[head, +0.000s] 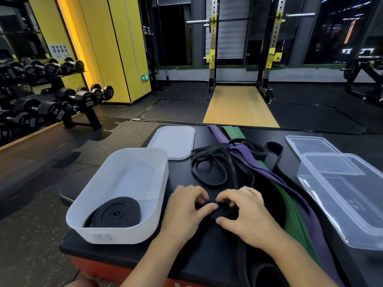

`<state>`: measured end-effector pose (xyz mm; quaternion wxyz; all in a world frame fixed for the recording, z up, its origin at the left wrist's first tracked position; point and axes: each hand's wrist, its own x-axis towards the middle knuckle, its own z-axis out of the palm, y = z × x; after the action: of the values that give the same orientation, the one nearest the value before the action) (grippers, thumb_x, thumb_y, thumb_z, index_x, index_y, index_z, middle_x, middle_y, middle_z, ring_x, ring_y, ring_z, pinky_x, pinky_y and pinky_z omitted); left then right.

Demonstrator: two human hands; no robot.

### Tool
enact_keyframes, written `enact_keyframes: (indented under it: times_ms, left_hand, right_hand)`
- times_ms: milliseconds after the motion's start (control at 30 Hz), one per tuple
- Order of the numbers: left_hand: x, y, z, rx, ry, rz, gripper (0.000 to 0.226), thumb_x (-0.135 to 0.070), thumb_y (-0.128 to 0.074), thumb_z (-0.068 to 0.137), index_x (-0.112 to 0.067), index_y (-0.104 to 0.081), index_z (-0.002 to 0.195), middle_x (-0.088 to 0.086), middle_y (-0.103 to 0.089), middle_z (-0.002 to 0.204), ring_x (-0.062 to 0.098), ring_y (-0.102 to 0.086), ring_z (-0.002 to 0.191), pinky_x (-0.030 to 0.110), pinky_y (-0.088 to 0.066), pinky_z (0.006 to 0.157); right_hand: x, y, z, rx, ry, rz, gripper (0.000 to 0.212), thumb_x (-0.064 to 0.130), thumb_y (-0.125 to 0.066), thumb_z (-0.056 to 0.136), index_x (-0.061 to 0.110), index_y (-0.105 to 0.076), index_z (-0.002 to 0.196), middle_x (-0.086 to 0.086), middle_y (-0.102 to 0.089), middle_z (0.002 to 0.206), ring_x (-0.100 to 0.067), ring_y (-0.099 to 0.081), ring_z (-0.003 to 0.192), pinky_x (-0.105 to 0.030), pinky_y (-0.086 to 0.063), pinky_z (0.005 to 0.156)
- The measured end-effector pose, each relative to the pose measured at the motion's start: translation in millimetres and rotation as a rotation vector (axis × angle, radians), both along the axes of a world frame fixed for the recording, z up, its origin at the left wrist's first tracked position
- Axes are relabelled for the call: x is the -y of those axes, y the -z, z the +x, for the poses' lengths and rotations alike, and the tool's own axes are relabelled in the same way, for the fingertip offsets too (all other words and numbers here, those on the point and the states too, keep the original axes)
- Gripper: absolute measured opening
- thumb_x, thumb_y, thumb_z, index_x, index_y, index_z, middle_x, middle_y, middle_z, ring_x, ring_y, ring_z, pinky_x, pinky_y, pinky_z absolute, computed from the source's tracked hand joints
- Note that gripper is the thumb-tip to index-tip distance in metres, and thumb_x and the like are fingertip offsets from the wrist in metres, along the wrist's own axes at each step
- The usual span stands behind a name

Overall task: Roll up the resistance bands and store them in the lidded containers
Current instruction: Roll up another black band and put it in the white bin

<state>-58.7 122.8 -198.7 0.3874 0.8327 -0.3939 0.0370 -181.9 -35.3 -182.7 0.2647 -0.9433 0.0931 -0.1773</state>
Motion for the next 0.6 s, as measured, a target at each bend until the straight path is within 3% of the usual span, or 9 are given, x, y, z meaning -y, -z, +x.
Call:
enact_keyframes:
  times_ms: [133, 267, 400, 500, 600]
  left_hand:
    - [-1, -2, -2, -0.066, 0.053, 0.018, 0.017, -0.050, -0.078, 0.085, -0.038, -0.073, 0.097, -0.021, -0.066, 0.090, -0.002, -0.054, 0.099, 0.014, -0.041, 0.080]
    - [-1, -2, 0, -0.109, 0.083, 0.012, 0.022, -0.050, -0.081, 0.082, -0.041, -0.074, 0.100, -0.021, -0.066, 0.093, -0.001, -0.054, 0.100, 0.016, -0.043, 0.084]
    - [0, -3, 0, -0.122, 0.086, 0.018, 0.022, -0.048, -0.082, 0.081, -0.040, -0.073, 0.099, -0.022, -0.065, 0.092, -0.002, -0.053, 0.100, 0.013, -0.040, 0.083]
    - [0, -4, 0, -0.166, 0.093, -0.004, 0.021, -0.045, -0.085, 0.079, -0.043, -0.071, 0.095, -0.022, -0.066, 0.093, 0.000, -0.056, 0.098, 0.018, -0.044, 0.085]
    - [0, -2, 2, -0.204, 0.109, -0.024, 0.022, -0.044, -0.086, 0.077, -0.039, -0.070, 0.092, -0.021, -0.069, 0.092, 0.002, -0.060, 0.094, 0.023, -0.049, 0.085]
  right_hand:
    - [0, 5, 4, 0.005, -0.016, -0.031, 0.047, 0.072, -0.062, 0.066, 0.047, -0.058, 0.105, 0.024, -0.055, 0.092, 0.005, -0.047, 0.105, -0.022, -0.011, 0.117]
    - [-1, 5, 6, 0.000, 0.005, -0.031, 0.050, 0.076, -0.064, 0.064, 0.048, -0.058, 0.105, 0.021, -0.053, 0.091, 0.003, -0.047, 0.107, -0.019, -0.006, 0.114]
    - [6, 5, 3, -0.058, -0.056, 0.011, 0.048, 0.051, -0.080, 0.078, 0.052, -0.056, 0.119, 0.030, -0.056, 0.109, 0.009, -0.043, 0.121, -0.021, 0.000, 0.120]
    - [11, 5, 0, -0.123, -0.148, 0.074, 0.062, 0.027, -0.076, 0.088, 0.058, -0.044, 0.131, 0.038, -0.047, 0.135, 0.017, -0.028, 0.138, -0.021, 0.008, 0.123]
    - [18, 5, -1, -0.162, -0.203, 0.160, 0.072, 0.008, -0.068, 0.090, 0.059, -0.042, 0.135, 0.040, -0.048, 0.140, 0.016, -0.028, 0.142, -0.027, 0.002, 0.126]
